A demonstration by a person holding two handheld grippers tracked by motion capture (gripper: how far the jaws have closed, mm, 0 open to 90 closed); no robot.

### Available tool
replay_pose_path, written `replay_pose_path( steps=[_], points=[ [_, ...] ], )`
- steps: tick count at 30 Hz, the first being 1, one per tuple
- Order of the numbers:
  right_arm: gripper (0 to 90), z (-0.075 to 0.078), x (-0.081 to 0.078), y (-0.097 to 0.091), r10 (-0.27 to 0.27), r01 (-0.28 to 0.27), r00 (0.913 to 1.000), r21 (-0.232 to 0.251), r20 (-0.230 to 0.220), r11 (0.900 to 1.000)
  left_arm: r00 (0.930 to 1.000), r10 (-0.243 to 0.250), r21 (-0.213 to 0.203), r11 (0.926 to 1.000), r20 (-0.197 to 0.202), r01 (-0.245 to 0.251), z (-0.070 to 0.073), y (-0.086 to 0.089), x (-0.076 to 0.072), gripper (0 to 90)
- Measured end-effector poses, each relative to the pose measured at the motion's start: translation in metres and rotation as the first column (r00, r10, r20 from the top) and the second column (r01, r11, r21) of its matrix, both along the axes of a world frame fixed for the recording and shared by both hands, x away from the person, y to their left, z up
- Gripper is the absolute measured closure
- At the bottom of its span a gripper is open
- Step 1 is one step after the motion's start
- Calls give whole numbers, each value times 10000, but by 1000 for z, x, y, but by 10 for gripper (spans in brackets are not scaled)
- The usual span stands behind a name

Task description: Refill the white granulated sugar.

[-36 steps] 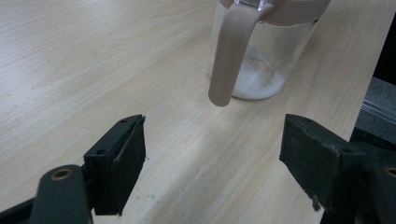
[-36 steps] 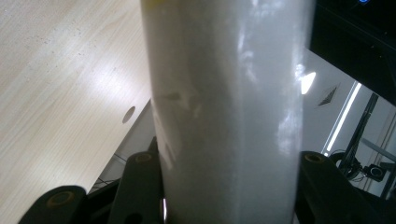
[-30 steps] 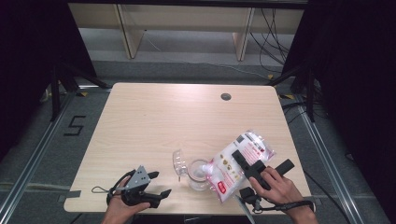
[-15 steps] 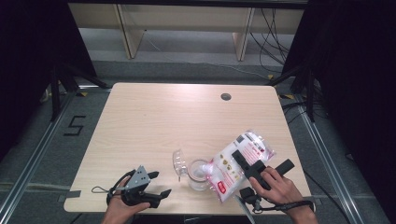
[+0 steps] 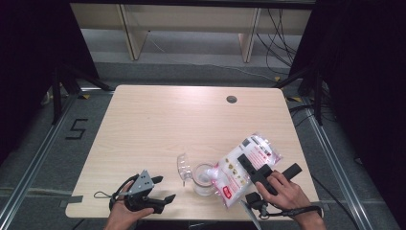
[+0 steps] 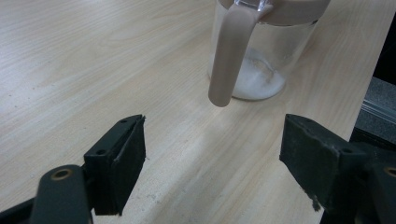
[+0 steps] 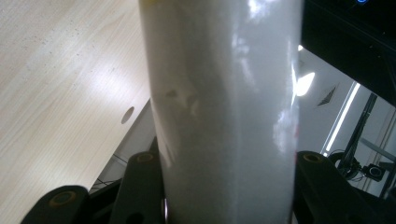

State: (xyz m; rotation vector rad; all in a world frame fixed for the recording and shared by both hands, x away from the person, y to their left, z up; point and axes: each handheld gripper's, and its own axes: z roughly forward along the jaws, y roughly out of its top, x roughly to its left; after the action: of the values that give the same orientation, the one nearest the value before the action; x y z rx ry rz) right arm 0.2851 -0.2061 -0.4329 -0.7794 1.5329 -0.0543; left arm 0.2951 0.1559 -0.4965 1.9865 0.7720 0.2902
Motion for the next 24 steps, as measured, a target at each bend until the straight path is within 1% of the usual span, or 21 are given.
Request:
replay_pose_path(
  steps=[1, 2, 3, 4, 5, 6, 7, 12, 13, 15, 18, 19, 20, 21, 23, 24],
  points=[
    [611, 0, 0, 0, 0, 0, 10000, 0, 0, 10000, 10000, -6, -6, 10000, -3, 6, 0, 0, 0, 220],
    [611, 0, 0, 0, -1, 1, 10000, -7, 1, 10000, 9999, -87, 380, 9992, 73, 84, 1, 2, 1, 220],
    [611, 0, 0, 0, 15, -15, 10000, -23, 17, 10000, 10000, -37, 192, 9998, 40, 36, 0, 1, 1, 220],
    [612, 0, 0, 0, 4, -4, 10000, 7, 21, 10000, 10000, -88, 319, 9995, 48, 86, 1, 2, 1, 220],
    [612, 1, 0, 0, -63, 62, 9999, -47, -97, 10000, 9999, -77, 325, 9994, 81, 74, 0, 2, 1, 220],
    [613, 1, 0, 0, 3, -3, 10000, -4, 29, 10000, 10000, -59, 232, 9997, 38, 58, 1, 1, 1, 220],
    [614, 1, -1, 0, -4, 4, 10000, -7, 30, 10000, 10000, -12, 6, 10000, -14, 12, 0, 0, 0, 220],
    [618, 1, -1, 0, -2, 2, 10000, -15, 15, 10000, 10000, -16, -28, 10000, 0, 16, -1, 0, 1, 220],
    [619, 1, -1, 0, -1, 1, 10000, -1, 18, 10000, 10000, 32, -97, 9999, 48, -32, -1, -1, 0, 220],
    [621, 1, -1, 0, 1, -1, 10000, -8, 19, 10000, 10000, -17, -13, 10000, -19, 17, -1, 0, 1, 220],
    [623, 2, 0, 0, 24, -24, 10000, -40, 6, 10000, 10000, -12, -31, 10000, -9, 12, -1, 0, 0, 220],
    [624, 1, 0, 0, 17, -17, 10000, -31, -10, 10000, 10000, -35, 21, 10000, -1, 35, -1, 0, 1, 220],
    [624, 1, 0, 0, 16, -17, 10000, -38, -33, 10000, 10000, 0, -39, 10000, 56, 1, -1, 0, 1, 220],
    [626, 1, 0, 0, 20, -20, 10000, -44, -44, 10000, 10000, 9, 80, 10000, 15, -10, 0, 0, 0, 220],
    [627, 1, 1, 0, 3, -3, 10000, -41, -68, 10000, 10000, 6, 71, 10000, 12, -6, 0, 0, 0, 220],
    [627, 3, 1, 1, -243, 232, 9991, -302, -356, 9993, 10000, 5, 67, 10000, 13, -5, 0, 0, 0, 220]
  ],
)
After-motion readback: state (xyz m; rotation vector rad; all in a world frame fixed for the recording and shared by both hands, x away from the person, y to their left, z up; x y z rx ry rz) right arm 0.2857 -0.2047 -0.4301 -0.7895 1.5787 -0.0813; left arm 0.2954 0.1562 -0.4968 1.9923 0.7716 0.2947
